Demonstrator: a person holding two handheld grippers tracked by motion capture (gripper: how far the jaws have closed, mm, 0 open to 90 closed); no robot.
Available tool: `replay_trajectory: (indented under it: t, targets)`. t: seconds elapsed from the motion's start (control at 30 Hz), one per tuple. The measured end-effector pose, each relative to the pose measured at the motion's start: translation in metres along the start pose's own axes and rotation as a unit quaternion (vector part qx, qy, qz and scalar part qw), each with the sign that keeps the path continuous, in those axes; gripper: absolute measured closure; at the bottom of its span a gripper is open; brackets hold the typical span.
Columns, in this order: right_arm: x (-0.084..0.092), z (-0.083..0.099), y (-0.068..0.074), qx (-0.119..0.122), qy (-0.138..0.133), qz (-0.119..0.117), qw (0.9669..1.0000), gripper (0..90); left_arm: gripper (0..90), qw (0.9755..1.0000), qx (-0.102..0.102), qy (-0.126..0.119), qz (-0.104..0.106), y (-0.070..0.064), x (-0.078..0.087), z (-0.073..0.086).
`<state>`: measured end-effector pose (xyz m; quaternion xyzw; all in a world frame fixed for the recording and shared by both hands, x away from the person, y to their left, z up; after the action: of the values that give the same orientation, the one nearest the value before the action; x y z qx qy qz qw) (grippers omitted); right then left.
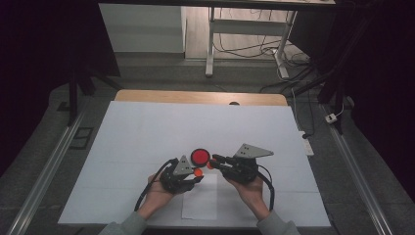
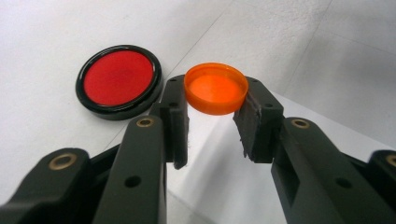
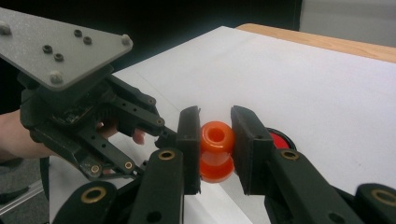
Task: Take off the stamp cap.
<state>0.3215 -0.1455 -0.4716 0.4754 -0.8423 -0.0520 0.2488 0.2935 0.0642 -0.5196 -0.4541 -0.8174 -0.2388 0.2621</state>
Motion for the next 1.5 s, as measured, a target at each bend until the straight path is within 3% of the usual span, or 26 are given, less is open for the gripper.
replay_trajectory:
  t: [0.27,0.87,1.33,1.5]
  targets:
    - [0.001,-0.001,0.001,0.004,-0.005,-0.005,1.0,73.4,65.5,0.9999,0.005,-0.008,-0.012,0.003,0.011,0.005]
    - [0.006,-0.002,-0.002,0.005,-0.014,0.0,0.9999,73.3,65.5,0.9977,0.04,-0.039,-0.04,0.015,0.053,0.028]
    - [0.008,-0.002,-0.005,0.006,-0.018,0.005,0.9998,73.3,65.5,0.9957,0.055,-0.047,-0.057,0.023,0.073,0.041]
    - [0.008,-0.002,-0.005,0.005,-0.018,0.006,0.9998,73.2,65.5,0.9945,0.064,-0.045,-0.069,0.025,0.083,0.052]
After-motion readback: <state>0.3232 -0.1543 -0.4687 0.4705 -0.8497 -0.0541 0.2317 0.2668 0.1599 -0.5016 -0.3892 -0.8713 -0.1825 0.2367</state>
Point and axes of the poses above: each handheld gripper's, and its own axes: x roughly backward along the jaws, z roughly out of its underside, y roughly to its left, the point moved 2 cm from there along -x, roughly forward along the jaws, and after that the axes turned 10 degrees about -x, right-handed, at the moved point
